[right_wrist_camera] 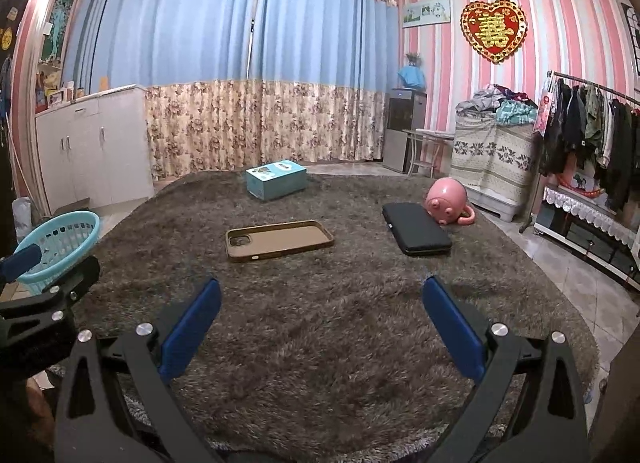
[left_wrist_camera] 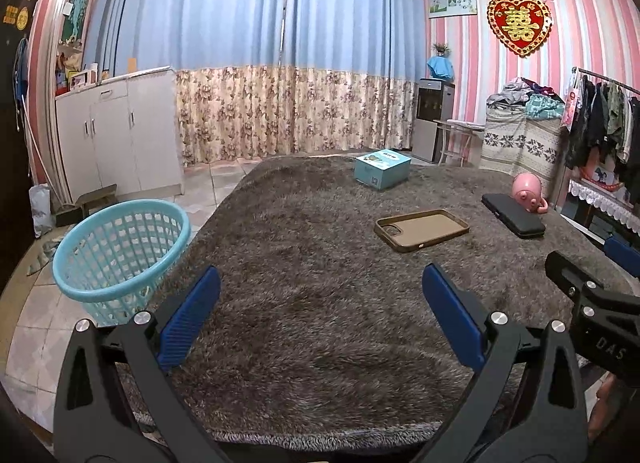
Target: Collect trash
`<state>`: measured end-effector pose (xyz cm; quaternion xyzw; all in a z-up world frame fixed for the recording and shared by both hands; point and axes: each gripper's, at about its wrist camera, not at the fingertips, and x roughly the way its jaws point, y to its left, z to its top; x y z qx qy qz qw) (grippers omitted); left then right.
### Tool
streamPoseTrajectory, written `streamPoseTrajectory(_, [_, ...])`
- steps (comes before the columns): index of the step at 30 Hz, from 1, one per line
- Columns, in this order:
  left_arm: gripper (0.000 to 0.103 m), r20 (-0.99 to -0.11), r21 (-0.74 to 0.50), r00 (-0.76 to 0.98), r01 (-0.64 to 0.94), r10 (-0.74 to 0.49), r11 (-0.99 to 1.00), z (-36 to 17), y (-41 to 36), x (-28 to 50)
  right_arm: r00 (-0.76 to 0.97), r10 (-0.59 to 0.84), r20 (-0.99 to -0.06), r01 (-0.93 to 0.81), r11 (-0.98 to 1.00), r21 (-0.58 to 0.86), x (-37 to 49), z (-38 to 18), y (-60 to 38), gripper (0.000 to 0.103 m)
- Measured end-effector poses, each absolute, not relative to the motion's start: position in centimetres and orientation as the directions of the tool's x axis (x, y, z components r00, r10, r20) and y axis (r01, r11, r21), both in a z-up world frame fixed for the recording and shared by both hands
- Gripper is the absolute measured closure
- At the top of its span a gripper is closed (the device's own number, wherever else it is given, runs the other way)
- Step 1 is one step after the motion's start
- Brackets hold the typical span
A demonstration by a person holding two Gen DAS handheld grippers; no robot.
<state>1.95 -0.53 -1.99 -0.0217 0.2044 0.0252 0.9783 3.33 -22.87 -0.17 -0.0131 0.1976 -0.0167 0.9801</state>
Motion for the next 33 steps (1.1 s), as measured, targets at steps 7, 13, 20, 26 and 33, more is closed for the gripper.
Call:
streamPoseTrajectory(7, [0.005,-0.398,-0.043,0.917,-0.05,0.029,0.998,-2.0,-0.36,1.8,0.922,-0.044,-0.385,0.026,0.998,-0.051,3.36,-0.11,-22.69,0.005])
streamPoseTrajectory(13, [0.005,-0.397,-0.057,0.918,-0.048,0.021,0.997,-2.02,-0.07,1.76,0.923,-0.05,-0.381,0.024,0.997,-0.072,3.21,0.0,-22.34,0.005])
streamPoseTrajectory(20, [0.005,-0.396,-0.053,0.918,-0.046,0.022,0.998,-1.99,-0.03,1.78,0.922,-0.048,-0.385,0.024,0.998,-0.065,3.24,-0.07,-22.21,0.005])
streamPoseTrajectory(26, [0.005,-0.395,-0.053,0.918,-0.046,0.021,0.998,-1.97,0.05,1.78,0.92,-0.047,-0.388,0.025,0.998,-0.064,3.31,-0.11,-22.12,0.005])
streamPoseTrajectory(33, [0.005,-0.395,-0.053,0.918,-0.044,0.02,0.998,-1.99,0.04,1.78,0.919,-0.048,-0.391,0.025,0.998,-0.064,3.4,-0.16,-22.08,0.004])
